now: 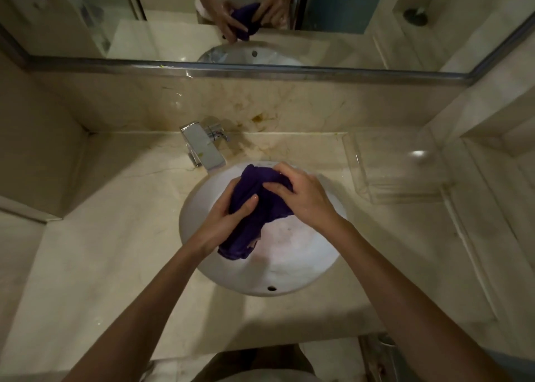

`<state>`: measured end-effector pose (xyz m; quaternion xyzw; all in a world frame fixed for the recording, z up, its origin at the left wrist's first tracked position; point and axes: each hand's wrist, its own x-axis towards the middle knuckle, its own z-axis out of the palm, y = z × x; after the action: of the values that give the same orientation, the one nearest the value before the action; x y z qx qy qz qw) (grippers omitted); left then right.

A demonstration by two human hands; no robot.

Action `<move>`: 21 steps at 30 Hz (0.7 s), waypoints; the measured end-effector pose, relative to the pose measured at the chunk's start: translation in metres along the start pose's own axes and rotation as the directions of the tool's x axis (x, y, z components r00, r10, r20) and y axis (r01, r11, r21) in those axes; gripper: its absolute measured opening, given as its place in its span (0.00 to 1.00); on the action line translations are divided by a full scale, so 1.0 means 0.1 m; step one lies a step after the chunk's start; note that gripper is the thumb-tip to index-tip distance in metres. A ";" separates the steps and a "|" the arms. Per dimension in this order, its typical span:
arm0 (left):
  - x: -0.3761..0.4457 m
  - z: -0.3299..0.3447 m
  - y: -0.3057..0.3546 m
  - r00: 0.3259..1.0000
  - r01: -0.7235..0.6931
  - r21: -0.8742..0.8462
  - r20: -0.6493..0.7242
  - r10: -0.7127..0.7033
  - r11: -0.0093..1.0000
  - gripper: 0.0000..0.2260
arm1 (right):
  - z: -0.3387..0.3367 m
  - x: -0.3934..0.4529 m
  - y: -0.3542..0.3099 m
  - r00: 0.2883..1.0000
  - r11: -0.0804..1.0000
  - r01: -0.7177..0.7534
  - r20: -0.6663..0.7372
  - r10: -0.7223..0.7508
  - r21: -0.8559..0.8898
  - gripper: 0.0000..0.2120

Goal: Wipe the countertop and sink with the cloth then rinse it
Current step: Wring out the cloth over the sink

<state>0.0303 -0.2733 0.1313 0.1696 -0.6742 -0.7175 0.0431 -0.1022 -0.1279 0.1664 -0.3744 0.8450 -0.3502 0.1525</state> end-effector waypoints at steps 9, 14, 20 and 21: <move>0.03 -0.02 -0.06 0.967 -0.219 0.542 0.011 0.253 0.811 0.18 | 0.19 -0.08 -0.10 0.981 0.988 -0.087 -0.162 0.107 0.124 0.11; 0.04 -0.09 -0.11 0.989 -0.101 0.571 -0.032 0.145 0.815 0.15 | 0.15 -0.06 -0.14 0.993 0.985 -0.107 0.059 0.099 0.139 0.17; 0.05 -0.23 -0.14 0.955 0.035 0.825 -0.194 0.225 0.564 0.36 | 0.18 -0.01 -0.23 0.992 0.982 -0.002 -0.124 0.026 0.190 0.16; 0.07 -0.27 -0.16 0.956 0.012 0.820 -0.177 0.233 0.573 0.36 | 0.17 -0.01 -0.25 0.989 0.971 -0.006 -0.143 0.041 0.238 0.15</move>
<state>0.0345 -0.2996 0.1130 0.2220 -0.9245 -0.2948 0.0955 -0.0792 -0.1470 0.1724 -0.3165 0.8104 -0.4735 0.1375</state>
